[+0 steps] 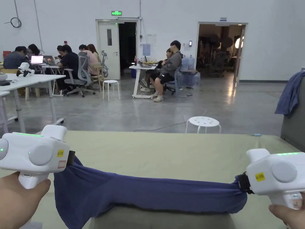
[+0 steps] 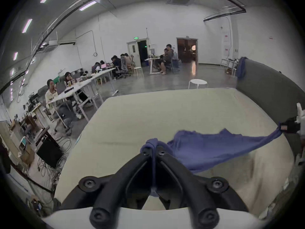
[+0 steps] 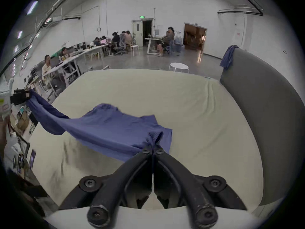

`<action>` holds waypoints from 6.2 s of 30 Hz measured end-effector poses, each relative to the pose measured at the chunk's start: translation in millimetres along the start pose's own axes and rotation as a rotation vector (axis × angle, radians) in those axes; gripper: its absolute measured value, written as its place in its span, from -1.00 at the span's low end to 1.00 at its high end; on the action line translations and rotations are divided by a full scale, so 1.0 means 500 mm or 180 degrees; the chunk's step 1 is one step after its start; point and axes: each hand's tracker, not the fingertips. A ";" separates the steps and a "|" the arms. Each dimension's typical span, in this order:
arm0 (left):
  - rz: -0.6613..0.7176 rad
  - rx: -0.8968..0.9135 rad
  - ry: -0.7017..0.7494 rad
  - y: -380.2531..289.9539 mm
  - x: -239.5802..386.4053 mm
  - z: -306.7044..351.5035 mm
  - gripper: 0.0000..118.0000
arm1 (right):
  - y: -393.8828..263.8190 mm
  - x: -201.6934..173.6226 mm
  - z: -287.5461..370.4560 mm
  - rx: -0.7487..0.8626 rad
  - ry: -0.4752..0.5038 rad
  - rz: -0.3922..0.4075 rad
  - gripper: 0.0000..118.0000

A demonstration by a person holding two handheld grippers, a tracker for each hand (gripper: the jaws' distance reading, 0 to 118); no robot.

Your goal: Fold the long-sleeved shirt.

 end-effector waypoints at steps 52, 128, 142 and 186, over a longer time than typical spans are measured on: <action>0.0667 -0.1044 -0.0423 -0.633 0.112 0.474 -1.00 | -0.602 -0.155 0.281 -0.0426 0.0380 -0.0425 -1.00; 0.0809 -0.0766 -0.0583 -0.609 0.055 0.439 -1.00 | -0.484 -0.372 0.236 -0.0177 0.0844 0.0221 -0.78; 0.0433 -0.0862 -0.0386 -0.393 0.110 -0.080 0.80 | -0.546 -0.210 0.161 -0.0438 0.0752 -0.0370 -1.00; -0.0408 -0.1179 -0.0775 -0.406 0.025 0.055 -0.91 | -0.501 -0.021 0.107 -0.0953 0.0460 -0.0341 -1.00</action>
